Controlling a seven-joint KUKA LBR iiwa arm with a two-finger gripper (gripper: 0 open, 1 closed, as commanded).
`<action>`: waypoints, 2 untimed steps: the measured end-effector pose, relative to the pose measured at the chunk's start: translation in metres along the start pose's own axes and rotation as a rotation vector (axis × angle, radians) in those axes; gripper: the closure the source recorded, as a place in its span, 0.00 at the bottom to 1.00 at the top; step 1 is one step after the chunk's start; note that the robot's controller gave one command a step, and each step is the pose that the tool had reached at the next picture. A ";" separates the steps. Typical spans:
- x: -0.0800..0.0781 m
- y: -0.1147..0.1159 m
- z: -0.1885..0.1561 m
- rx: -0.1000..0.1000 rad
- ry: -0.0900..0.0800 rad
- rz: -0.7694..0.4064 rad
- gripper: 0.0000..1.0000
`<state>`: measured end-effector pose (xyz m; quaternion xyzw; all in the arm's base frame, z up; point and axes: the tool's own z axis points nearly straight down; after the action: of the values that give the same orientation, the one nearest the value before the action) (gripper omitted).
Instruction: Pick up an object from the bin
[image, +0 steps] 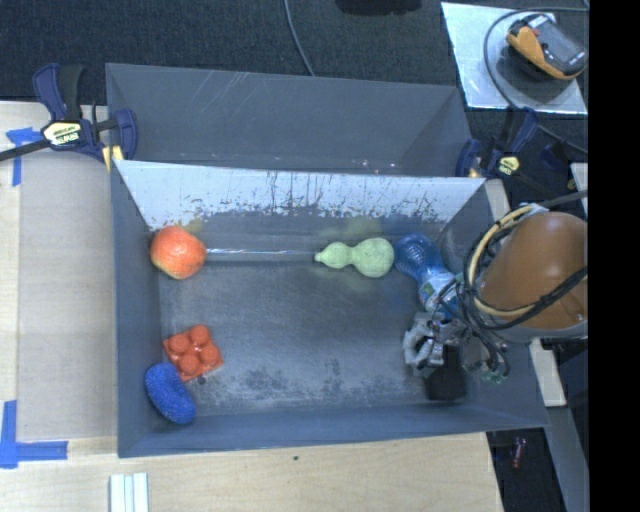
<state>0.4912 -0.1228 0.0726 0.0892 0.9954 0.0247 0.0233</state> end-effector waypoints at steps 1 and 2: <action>-0.003 -0.006 0.001 -0.026 0.016 0.122 1.00; -0.006 -0.004 -0.010 -0.012 0.012 0.102 1.00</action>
Offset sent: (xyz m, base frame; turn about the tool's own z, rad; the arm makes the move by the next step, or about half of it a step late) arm 0.0033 -0.0054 -0.0026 0.0059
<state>0.4956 -0.1279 0.0827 0.1397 0.9895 0.0326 0.0166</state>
